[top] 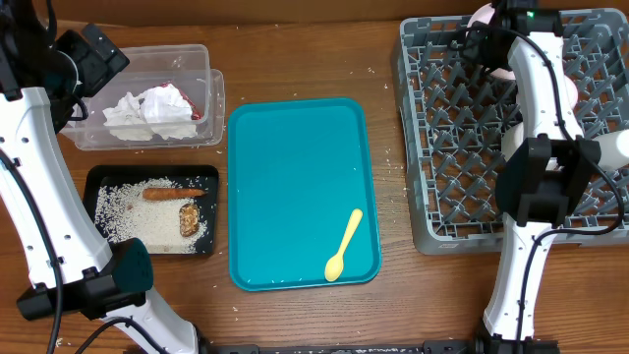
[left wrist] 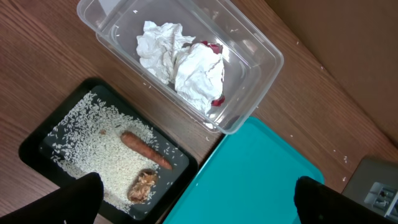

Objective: Sort waste into correct bins and load items into the dishwasher
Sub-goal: 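Lower the plate upright into the rack slots with the right gripper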

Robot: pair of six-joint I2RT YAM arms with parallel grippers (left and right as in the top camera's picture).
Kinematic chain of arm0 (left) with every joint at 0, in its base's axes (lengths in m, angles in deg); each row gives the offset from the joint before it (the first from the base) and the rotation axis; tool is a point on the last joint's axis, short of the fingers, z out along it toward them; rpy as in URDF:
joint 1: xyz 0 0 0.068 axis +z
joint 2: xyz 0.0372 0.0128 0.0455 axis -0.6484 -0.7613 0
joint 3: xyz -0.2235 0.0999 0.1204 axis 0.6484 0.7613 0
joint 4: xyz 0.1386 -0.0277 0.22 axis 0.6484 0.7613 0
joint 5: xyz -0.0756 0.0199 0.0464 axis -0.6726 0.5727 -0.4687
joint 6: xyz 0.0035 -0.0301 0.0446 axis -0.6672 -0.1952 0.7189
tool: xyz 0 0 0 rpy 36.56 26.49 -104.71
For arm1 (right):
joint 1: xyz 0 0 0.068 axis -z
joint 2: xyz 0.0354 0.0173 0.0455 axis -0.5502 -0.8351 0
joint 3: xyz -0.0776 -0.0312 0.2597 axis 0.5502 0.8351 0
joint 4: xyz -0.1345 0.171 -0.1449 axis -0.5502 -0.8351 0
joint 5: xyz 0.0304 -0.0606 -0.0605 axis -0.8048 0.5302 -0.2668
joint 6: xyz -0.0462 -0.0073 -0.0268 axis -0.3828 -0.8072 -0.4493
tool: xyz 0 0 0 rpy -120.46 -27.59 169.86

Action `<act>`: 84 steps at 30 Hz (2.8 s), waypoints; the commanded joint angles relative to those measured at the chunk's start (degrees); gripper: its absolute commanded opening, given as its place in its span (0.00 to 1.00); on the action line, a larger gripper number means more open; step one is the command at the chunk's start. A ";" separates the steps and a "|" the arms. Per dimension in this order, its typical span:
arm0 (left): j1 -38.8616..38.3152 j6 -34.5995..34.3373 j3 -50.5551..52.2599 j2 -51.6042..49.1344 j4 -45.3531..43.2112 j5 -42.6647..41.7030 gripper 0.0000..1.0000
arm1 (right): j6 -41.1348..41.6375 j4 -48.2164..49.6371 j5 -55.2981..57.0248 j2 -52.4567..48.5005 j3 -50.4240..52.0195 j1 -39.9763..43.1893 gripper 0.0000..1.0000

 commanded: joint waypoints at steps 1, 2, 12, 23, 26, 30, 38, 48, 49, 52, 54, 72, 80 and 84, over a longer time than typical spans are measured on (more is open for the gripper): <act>-0.39 -0.76 -0.11 -0.17 0.02 0.79 1.00 | 0.24 -0.48 -0.57 -0.44 0.13 0.11 0.04; -0.39 -0.76 -0.11 -0.17 0.02 0.79 1.00 | 0.24 -0.87 -0.59 -0.44 0.13 0.11 0.04; -0.39 -0.76 -0.11 -0.17 0.02 0.79 1.00 | 0.24 -4.63 -0.28 -0.48 0.13 0.09 0.04; -0.39 -0.76 -0.11 -0.17 0.02 0.79 1.00 | 0.28 -7.58 3.89 -0.50 0.13 -0.04 0.04; -0.39 -0.76 -0.11 -0.17 0.02 0.79 1.00 | 0.26 -8.98 6.91 -0.50 0.13 -0.68 0.04; -0.39 -0.76 -0.11 -0.17 0.02 0.79 1.00 | 0.55 -10.40 9.01 -0.50 0.13 -2.19 0.04; -0.39 -0.76 -0.11 -0.17 0.02 0.79 1.00 | 0.74 -10.97 10.91 -0.48 0.13 -5.33 0.04; -0.39 -0.76 -0.11 -0.17 0.02 0.79 1.00 | 1.99 -12.79 10.64 0.09 -0.28 -5.49 0.04; -0.39 -0.76 -0.11 -0.17 0.02 0.79 1.00 | 1.99 -12.79 10.67 0.42 -0.44 -5.49 0.05; -0.39 -0.76 -0.11 -0.17 0.02 0.79 1.00 | 1.99 -12.28 10.69 2.25 -0.44 -5.49 0.17; -0.39 -0.76 -0.11 -0.17 0.02 0.79 1.00 | 1.99 -11.87 10.67 3.65 -0.44 -5.31 0.32; -0.39 -0.76 -0.11 -0.17 0.02 0.79 1.00 | 10.97 -7.96 4.85 7.28 -0.42 1.36 0.72; -0.39 -0.76 -0.11 -0.17 0.02 0.79 1.00 | 10.80 -7.80 -12.35 7.23 0.52 8.96 0.66; -0.39 -0.76 -0.11 -0.17 0.02 0.79 1.00 | 10.80 -7.02 -12.44 6.78 1.33 9.11 0.66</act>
